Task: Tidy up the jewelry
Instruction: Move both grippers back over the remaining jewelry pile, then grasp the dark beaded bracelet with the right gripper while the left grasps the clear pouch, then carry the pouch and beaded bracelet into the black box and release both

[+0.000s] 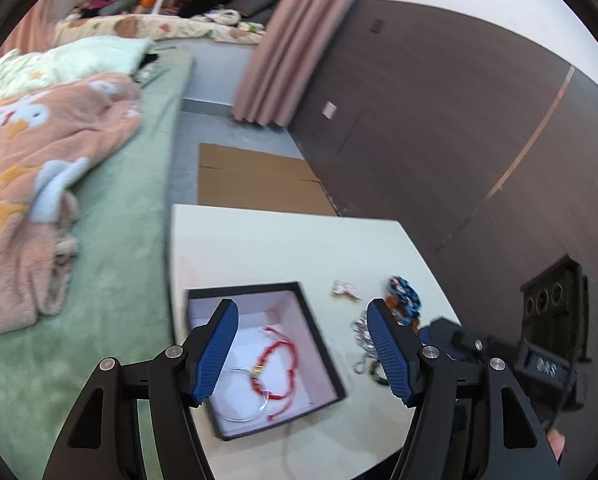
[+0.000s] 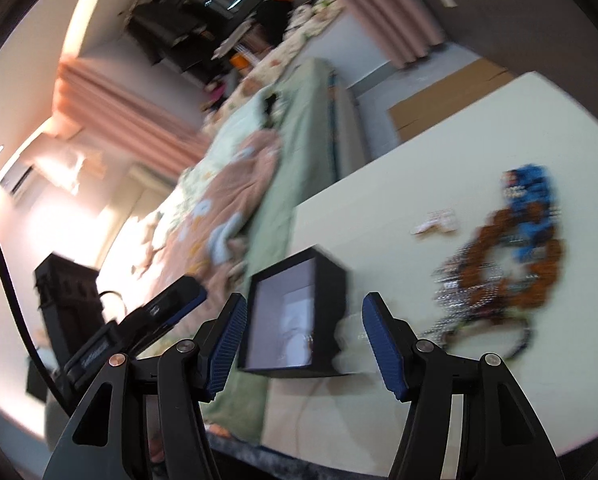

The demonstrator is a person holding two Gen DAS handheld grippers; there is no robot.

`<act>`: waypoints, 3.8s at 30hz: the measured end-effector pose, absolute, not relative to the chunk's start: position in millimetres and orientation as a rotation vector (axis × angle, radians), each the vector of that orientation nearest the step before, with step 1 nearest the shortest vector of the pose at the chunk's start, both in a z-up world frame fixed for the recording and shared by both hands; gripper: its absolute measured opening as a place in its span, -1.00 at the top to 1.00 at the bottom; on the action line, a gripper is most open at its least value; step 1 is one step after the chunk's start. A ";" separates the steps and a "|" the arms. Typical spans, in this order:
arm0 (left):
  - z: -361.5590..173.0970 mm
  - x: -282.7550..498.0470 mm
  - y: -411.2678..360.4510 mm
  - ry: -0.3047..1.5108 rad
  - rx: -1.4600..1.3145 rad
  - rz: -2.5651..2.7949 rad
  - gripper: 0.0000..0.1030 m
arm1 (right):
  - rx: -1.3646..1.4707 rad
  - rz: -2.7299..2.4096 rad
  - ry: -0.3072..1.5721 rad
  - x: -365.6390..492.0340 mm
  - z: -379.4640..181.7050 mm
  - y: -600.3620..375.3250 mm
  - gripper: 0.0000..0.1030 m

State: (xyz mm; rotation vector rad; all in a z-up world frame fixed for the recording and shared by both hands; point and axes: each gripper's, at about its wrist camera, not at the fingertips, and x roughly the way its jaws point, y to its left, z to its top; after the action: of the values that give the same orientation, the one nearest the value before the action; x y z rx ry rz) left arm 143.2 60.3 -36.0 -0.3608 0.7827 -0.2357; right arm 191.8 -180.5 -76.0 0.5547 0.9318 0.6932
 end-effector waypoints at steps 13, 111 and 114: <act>-52.1 137.7 -19.6 0.863 -0.193 -0.373 -0.32 | 0.595 0.457 0.963 195.8 -85.4 -256.7 -0.18; -7.4 111.4 45.1 0.530 -0.531 -0.218 1.00 | 0.455 0.509 0.980 189.6 -91.5 -241.6 0.82; -15.5 117.9 55.1 0.586 -0.531 -0.153 1.00 | 0.455 0.540 0.947 185.1 -83.0 -231.9 0.82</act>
State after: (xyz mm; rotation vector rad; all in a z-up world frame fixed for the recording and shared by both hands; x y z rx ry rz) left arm 117.9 55.1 -15.5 -0.5311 0.5858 -0.1535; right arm 185.1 -231.9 -83.0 0.4548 0.9474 0.5404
